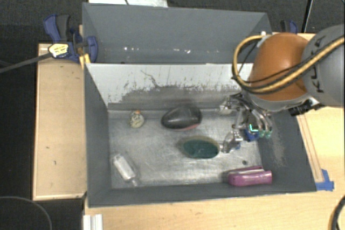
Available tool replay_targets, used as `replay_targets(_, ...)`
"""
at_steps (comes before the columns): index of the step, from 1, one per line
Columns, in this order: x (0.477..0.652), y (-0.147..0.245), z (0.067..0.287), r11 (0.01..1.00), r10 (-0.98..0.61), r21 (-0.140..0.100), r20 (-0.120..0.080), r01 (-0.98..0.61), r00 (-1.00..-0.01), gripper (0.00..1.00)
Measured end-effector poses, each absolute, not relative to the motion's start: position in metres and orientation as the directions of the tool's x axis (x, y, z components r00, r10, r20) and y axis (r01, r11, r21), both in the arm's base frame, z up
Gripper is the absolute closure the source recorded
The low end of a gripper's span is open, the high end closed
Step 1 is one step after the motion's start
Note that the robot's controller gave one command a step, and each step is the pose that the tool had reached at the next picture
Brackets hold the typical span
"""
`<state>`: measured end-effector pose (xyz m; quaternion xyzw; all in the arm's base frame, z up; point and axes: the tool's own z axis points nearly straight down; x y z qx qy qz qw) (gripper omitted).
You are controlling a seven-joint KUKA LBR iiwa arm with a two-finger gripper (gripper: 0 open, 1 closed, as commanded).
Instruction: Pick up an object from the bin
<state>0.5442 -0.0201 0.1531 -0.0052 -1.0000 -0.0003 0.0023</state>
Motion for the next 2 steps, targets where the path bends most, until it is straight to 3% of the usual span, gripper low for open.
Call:
replay_targets(1, 0.527, -0.050, 0.072, 0.997, -0.074, 0.000, -0.009, -0.074, -0.997, 0.00)
replay_targets(2, 0.524, -0.044, 0.101, 0.976, 0.216, 0.001, -0.006, 0.216, -0.976, 0.00)
